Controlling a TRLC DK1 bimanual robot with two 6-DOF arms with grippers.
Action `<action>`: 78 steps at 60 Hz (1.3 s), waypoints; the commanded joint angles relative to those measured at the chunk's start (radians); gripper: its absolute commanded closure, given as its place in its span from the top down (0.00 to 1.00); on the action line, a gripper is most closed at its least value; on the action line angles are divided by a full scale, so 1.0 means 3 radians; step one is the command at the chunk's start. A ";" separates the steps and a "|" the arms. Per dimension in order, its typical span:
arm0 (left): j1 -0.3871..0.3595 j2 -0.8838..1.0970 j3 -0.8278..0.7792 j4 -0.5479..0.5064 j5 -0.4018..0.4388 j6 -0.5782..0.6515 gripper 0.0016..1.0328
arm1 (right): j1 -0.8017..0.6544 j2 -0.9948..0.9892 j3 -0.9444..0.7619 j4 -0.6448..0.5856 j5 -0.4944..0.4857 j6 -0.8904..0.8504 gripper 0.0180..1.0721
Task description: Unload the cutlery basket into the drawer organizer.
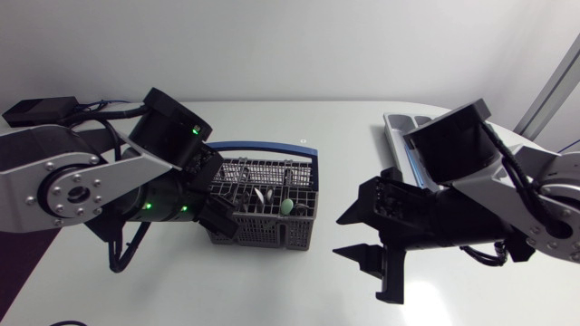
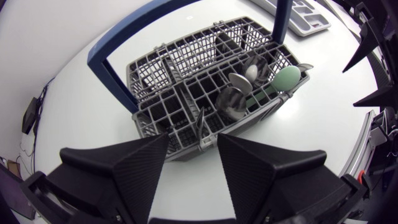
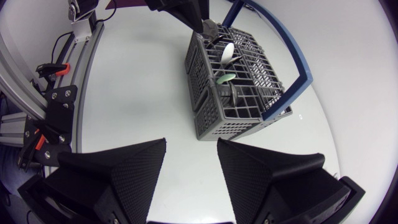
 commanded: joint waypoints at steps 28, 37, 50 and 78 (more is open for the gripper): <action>0.0025 0.0200 -0.0016 0.0283 0.0033 0.0063 0.23 | 0.0132 -0.0142 -0.0114 0.0008 0.0017 0.0187 0.58; 0.0020 0.0194 -0.0041 0.0283 0.0027 0.0068 0.14 | 0.0137 -0.0142 -0.0114 0.0008 0.0017 0.0192 0.58; -0.0001 0.0194 -0.0057 0.0278 0.0027 0.0109 0.04 | 0.0188 -0.0142 -0.0125 0.0014 0.0089 0.0207 0.58; -0.0021 -0.0138 0.0091 0.0155 -0.0151 0.0303 0.04 | 0.0255 -0.0148 -0.0125 0.0024 0.0140 0.0238 0.60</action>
